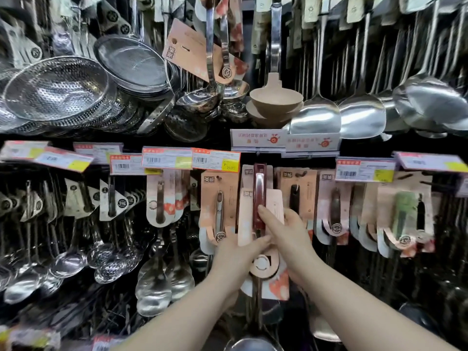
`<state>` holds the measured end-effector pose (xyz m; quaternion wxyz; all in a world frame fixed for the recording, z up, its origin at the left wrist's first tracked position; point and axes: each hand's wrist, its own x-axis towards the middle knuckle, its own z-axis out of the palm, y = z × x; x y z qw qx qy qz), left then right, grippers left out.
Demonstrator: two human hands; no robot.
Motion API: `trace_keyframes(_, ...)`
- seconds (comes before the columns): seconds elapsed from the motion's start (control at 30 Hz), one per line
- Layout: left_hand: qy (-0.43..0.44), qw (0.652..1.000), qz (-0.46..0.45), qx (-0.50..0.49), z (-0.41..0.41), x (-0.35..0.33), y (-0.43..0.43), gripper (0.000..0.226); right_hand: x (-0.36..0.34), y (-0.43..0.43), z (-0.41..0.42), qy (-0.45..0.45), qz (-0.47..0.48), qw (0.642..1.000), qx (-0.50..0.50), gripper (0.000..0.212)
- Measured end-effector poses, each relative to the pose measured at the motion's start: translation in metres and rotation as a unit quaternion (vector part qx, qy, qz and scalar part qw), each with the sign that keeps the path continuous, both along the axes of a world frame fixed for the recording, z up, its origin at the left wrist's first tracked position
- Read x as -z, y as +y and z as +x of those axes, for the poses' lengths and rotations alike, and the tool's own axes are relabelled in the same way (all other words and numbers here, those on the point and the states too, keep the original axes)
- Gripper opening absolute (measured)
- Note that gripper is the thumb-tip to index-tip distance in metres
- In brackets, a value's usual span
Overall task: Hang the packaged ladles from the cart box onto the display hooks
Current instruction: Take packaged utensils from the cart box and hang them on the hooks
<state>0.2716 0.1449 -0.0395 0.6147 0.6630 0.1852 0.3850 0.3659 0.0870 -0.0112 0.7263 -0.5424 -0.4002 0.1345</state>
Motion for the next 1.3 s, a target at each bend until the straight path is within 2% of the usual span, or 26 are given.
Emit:
trace_keyframes(0.13, -0.005, 1.000, 0.002, 0.004, 0.002, -0.007, 0.003, 0.015, -0.007, 0.005, 0.001, 0.004, 0.006, 1.000, 0.026, 0.030)
trace_keyframes(0.37, -0.003, 1.000, -0.022, 0.007, 0.005, -0.004, 0.007, 0.025, -0.003, 0.011, 0.004, 0.031, -0.012, 0.999, 0.016, 0.021)
trace_keyframes(0.43, 0.003, 1.000, -0.026, -0.003, 0.007, -0.002, 0.009, 0.032, -0.002, 0.012, 0.006, 0.035, -0.017, 0.999, 0.015, 0.026)
trace_keyframes(0.6, 0.048, 0.998, -0.025, -0.031, 0.020, -0.006, 0.019, 0.026, -0.005, 0.024, 0.018, 0.028, -0.046, 0.998, 0.038, 0.030)
trace_keyframes(0.77, 0.097, 0.993, 0.006, -0.066, 0.042, 0.000, 0.032, 0.017, 0.003, 0.034, 0.041, -0.003, -0.097, 0.994, 0.060, 0.043)
trace_keyframes(0.93, 0.121, 0.988, 0.010, -0.092, 0.064, 0.008, 0.046, 0.033, 0.015, 0.045, 0.057, -0.031, -0.150, 0.985, 0.077, 0.057)
trace_keyframes(1.07, 0.136, 0.985, 0.018, -0.103, 0.079, 0.013, 0.054, 0.016, 0.027, 0.050, 0.067, -0.078, -0.181, 0.976, 0.093, 0.047)
trace_keyframes(1.17, 0.121, 0.986, 0.014, -0.115, 0.086, 0.016, 0.058, 0.008, 0.030, 0.056, 0.074, -0.088, -0.185, 0.974, 0.099, 0.054)
trace_keyframes(1.2, 0.115, 0.986, 0.010, -0.119, 0.087, 0.016, 0.058, 0.009, 0.030, 0.058, 0.075, -0.092, -0.188, 0.973, 0.100, 0.057)
trace_keyframes(1.3, 0.109, 0.986, 0.018, -0.126, 0.089, 0.019, 0.060, 0.032, 0.032, 0.065, 0.076, -0.111, -0.187, 0.970, 0.105, 0.056)
